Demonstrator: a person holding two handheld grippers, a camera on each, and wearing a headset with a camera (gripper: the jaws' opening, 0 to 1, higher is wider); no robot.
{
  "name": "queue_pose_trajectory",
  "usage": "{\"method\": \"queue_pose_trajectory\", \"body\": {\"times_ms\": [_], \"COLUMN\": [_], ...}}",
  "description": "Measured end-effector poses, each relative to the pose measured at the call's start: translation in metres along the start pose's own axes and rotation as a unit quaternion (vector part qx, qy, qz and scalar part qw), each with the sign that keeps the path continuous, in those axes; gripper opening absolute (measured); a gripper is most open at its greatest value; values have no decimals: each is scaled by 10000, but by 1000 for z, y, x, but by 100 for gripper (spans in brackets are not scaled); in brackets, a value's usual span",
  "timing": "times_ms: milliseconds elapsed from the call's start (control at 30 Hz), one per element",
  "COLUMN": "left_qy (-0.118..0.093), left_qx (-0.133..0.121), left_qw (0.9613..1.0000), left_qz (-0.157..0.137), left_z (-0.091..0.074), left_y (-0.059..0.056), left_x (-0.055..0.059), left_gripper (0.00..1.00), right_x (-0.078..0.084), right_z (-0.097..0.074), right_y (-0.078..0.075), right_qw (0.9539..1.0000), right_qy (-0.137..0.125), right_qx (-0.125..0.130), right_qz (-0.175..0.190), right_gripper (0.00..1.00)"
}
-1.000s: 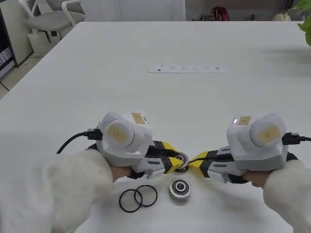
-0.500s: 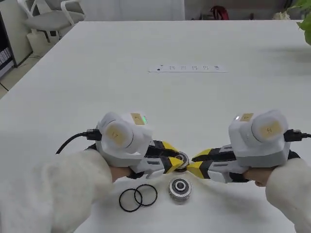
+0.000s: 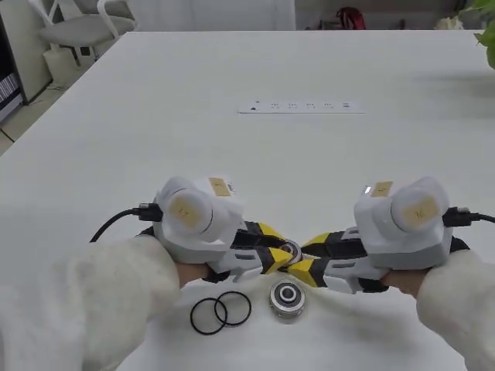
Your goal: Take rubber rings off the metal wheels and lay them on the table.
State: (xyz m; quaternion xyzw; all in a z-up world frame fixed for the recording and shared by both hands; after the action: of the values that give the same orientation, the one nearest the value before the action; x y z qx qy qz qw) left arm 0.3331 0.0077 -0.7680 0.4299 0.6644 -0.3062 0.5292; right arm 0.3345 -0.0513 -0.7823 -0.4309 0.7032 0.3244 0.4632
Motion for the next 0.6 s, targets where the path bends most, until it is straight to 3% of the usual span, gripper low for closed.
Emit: {"method": "queue_pose_trajectory", "body": {"times_ms": [300,367,433,600], "left_qy": [-4,-1,-5,-7], "left_qx": [-5,-8,-14,-13], "left_qw": [10000,10000,10000,10000], "left_qz": [-3,-1,-9,-9], "left_z": [0,-1,-1,-1], "left_y": [0,0,0,0], "left_x": [0,0,0,0], "left_gripper": [13,13,13,13], "right_x": [0,1,1,0], "right_z": [-3,-5,-4,-4], "right_y": [0,-5,-5,-6], "right_qw": [10000,9997,9998,9998], "right_qy": [70,145,90,115], "right_qx": [11,103,115,160], "right_qz": [8,-137,122,91], "right_gripper": [12,3,2,0]}}
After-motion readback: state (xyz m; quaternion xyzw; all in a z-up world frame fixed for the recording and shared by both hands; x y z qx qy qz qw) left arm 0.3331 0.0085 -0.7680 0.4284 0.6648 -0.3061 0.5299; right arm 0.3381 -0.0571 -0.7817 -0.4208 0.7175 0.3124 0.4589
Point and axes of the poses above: the centre of the closed fingertips' face, and the gripper's own axes: z roughly forward along the fingers, y roughly to its left, x roughly out of its underside, the point moved 4 cm from there along -z, roughly backward along the fingers, and after that the axes turned 15 degrees about -y, right-handed, at the moved point
